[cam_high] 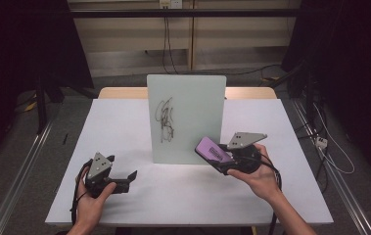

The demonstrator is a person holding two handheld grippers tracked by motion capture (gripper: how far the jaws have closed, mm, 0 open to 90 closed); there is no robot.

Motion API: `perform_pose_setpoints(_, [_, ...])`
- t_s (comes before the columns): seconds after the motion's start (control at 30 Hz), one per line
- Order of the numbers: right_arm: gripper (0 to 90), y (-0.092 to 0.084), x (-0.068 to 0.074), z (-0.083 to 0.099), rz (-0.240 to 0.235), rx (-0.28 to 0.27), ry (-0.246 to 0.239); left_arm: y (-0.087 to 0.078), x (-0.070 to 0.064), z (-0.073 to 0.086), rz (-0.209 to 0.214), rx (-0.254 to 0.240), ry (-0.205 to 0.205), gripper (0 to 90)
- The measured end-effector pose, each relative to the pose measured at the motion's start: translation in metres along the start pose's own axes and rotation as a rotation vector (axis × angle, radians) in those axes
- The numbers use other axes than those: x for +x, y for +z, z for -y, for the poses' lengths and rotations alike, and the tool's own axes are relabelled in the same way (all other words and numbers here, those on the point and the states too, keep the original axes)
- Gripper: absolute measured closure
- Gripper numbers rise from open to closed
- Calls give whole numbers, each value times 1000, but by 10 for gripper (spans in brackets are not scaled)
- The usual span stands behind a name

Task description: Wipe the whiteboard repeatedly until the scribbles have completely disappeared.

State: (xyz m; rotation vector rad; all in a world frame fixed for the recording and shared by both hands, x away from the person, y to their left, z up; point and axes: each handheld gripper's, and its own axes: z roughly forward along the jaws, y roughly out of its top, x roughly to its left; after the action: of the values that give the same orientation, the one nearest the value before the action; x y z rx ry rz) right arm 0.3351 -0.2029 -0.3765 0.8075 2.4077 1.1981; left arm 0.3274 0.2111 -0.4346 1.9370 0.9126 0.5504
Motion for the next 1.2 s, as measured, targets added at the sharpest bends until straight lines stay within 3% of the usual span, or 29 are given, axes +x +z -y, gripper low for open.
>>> perform_pose_setpoints(0.27, [418, 7, 4, -18, 10, -31, -27, -2, -1, 2, 25, -2, -24, 45])
perform_pose_setpoints(0.33, [418, 11, 5, -25, 7, -35, -41, -4, -3, 1, 21, 2, 1, 45])
perform_pose_setpoints(0.47, [418, 15, 7, -33, 4, -42, -63, -4, -3, 0, 17, -2, 11, 45])
perform_pose_setpoints(1.2, [418, 30, 5, -73, 16, -133, -93, -1, 0, 0, 14, 2, 2, 45])
